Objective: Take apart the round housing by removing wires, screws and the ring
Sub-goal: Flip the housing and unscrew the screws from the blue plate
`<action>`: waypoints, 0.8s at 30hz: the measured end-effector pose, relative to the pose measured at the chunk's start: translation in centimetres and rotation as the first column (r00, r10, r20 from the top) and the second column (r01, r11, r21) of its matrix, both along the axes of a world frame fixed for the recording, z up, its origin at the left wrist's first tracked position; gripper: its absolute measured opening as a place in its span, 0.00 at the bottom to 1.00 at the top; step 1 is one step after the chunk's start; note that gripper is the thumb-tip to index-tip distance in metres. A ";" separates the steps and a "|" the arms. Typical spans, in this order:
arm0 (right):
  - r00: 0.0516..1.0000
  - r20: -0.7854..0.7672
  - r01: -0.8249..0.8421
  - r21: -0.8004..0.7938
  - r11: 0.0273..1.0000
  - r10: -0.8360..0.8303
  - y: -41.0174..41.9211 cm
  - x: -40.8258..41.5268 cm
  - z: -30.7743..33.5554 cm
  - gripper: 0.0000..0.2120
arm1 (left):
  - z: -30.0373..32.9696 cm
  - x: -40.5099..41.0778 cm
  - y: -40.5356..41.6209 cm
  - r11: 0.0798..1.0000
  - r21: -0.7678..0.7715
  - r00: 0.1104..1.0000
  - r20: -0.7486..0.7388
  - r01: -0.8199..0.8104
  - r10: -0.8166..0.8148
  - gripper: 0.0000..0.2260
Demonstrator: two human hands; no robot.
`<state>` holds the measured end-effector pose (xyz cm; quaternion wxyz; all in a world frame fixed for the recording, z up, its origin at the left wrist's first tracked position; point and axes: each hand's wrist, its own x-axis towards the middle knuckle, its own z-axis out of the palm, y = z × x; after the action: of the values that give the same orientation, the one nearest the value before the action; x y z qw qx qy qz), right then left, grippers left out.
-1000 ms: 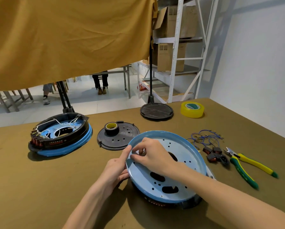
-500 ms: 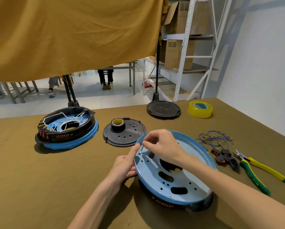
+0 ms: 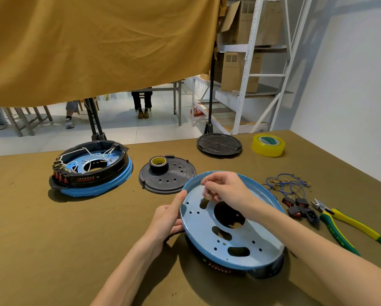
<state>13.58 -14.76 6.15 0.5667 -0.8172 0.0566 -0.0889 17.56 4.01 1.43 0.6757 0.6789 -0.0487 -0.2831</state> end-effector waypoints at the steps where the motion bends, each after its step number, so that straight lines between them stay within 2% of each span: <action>1: 1.000 -0.013 0.022 -0.008 1.000 -0.022 -0.5 -0.3 -0.1 0.08 | 0.1 0.0 -0.1 1.000 0.002 1.000 -0.007 -0.004 0.004 0.27; 4: 0.998 -0.026 0.046 -0.073 0.996 -0.048 -1.3 -1.5 -0.5 0.07 | 0.9 0.0 -0.1 0.999 -0.043 0.996 -0.091 -0.007 0.004 0.21; 7: 0.997 0.014 0.070 -0.042 0.997 -0.070 -1.6 -2.6 -0.2 0.04 | 2.3 -0.1 0.1 0.995 -0.101 0.990 -0.143 -0.010 -0.005 0.17; 8: 0.996 0.041 0.074 -0.017 0.997 -0.073 -1.7 -2.9 0.2 0.03 | 2.8 -0.2 0.2 0.994 -0.104 0.995 -0.101 -0.009 -0.002 0.15; 12: 0.989 0.122 0.074 0.072 0.995 -0.082 -2.2 -4.0 2.2 0.02 | 4.9 -0.8 0.5 0.998 -0.016 0.973 0.223 -0.059 0.061 0.10; 15: 0.982 0.164 0.086 0.041 0.995 -0.092 -2.7 -4.6 3.4 0.03 | 5.3 -1.3 0.2 0.992 0.028 0.945 0.308 -0.121 0.107 0.12; 17: 0.969 0.220 0.113 -0.003 0.994 -0.109 -3.2 -5.1 4.1 0.03 | 4.9 -1.5 -0.1 0.989 0.026 0.963 0.234 -0.146 0.136 0.14; 19: 0.944 0.284 0.178 -0.017 0.984 -0.166 -4.4 -5.8 4.4 0.03 | 4.2 -1.7 -0.2 0.984 -0.016 0.982 0.061 -0.178 0.179 0.13; 21: 0.897 0.327 0.307 0.029 0.951 -0.299 -6.4 -6.6 4.3 0.03 | 3.3 -1.7 -0.1 0.976 -0.042 0.975 -0.069 -0.214 0.210 0.11; 24: 0.803 0.276 0.521 0.106 0.847 -0.528 -10.4 -7.7 2.9 0.01 | 2.1 -1.4 -0.1 0.956 -0.047 0.952 -0.120 -0.288 0.281 0.09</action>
<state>5.90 -25.14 9.08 0.5321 -0.7398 0.1962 -0.3621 16.19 3.90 3.54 0.7324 0.6400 0.0785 -0.2187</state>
